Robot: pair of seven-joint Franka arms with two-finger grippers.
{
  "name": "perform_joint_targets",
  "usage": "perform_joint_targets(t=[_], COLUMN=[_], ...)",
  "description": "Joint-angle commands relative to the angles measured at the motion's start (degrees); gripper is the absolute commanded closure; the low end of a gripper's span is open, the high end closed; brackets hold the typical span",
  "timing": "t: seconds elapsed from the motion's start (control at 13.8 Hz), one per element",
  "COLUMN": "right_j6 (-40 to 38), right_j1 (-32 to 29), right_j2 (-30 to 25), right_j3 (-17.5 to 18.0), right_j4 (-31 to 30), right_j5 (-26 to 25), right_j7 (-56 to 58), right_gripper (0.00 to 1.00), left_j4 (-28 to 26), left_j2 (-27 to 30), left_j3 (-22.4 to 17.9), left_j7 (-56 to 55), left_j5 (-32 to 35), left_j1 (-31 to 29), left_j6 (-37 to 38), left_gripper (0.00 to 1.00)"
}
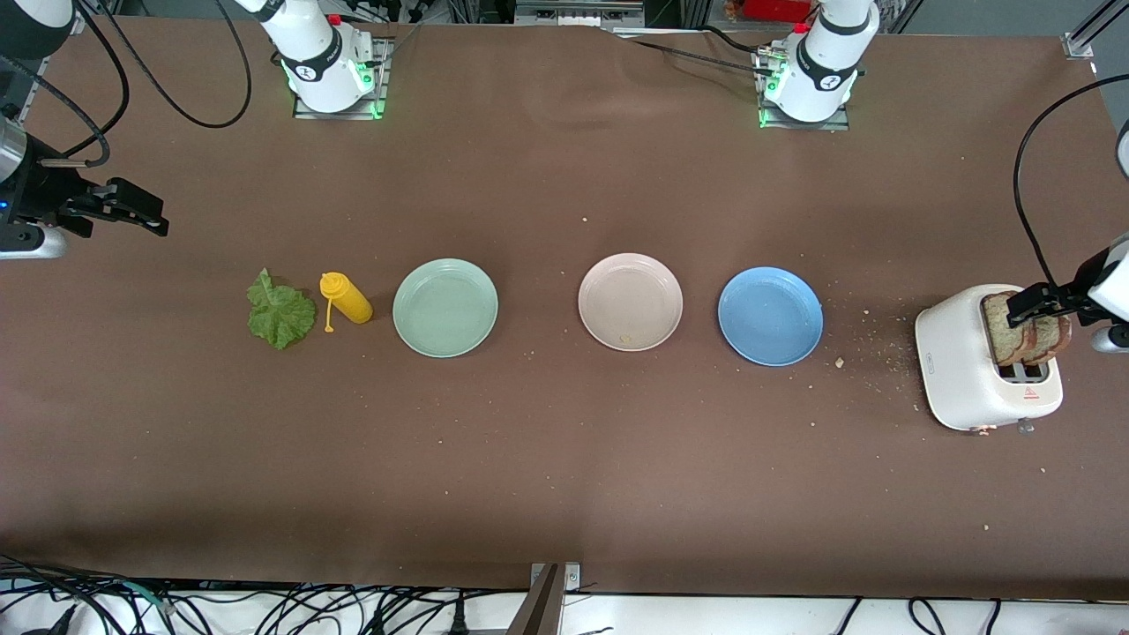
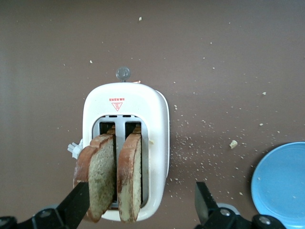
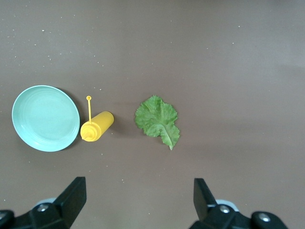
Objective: Make sandwich in beige plate with both arms
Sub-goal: 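Move the left gripper down to the bread slice in the toaster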
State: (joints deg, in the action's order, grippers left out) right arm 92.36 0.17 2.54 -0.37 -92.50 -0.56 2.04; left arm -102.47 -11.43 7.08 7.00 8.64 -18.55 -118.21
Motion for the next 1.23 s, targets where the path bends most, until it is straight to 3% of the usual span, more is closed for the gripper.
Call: perform_joint_targets(t=[0.0, 0.22, 0.43, 0.51, 0.72, 1.16], right_j6=[-0.3, -0.3, -0.3, -0.3, -0.3, -0.3], right_j1=[-0.3, -0.3, -0.3, -0.3, -0.3, -0.3], right_j2=[0.6, 0.6, 0.6, 0.6, 0.6, 0.6], right_j3=[0.0, 0.0, 0.0, 0.0, 0.0, 0.0], right_j4=[1.4, 1.4, 1.4, 1.4, 1.4, 1.4], right_j5=[1.0, 0.9, 0.9, 0.9, 1.0, 0.9], right_j7=[-0.5, -0.5, -0.5, -0.5, -0.6, -0.5], right_gripper=[0.0, 0.0, 0.0, 0.0, 0.0, 0.0], left_j4=[-5.1, -8.4, -9.1, -9.1, -9.3, -8.1], left_j2=[0.2, -0.1, -1.3, -1.5, -1.6, -1.5], left_j3=[0.6, 0.6, 0.6, 0.6, 0.6, 0.2], left_j7=[0.6, 0.5, 0.2, -0.2, -1.9, -1.7], left_j5=[1.8, 1.9, 4.1, 4.1, 4.1, 4.2], left_j1=[-1.1, -2.6, -2.9, -3.1, -3.3, -3.4], left_j6=[-7.3, -10.8, -11.1, -11.1, -8.5, -7.1], left_gripper=[0.03, 0.04, 0.11, 0.18, 1.0, 1.0])
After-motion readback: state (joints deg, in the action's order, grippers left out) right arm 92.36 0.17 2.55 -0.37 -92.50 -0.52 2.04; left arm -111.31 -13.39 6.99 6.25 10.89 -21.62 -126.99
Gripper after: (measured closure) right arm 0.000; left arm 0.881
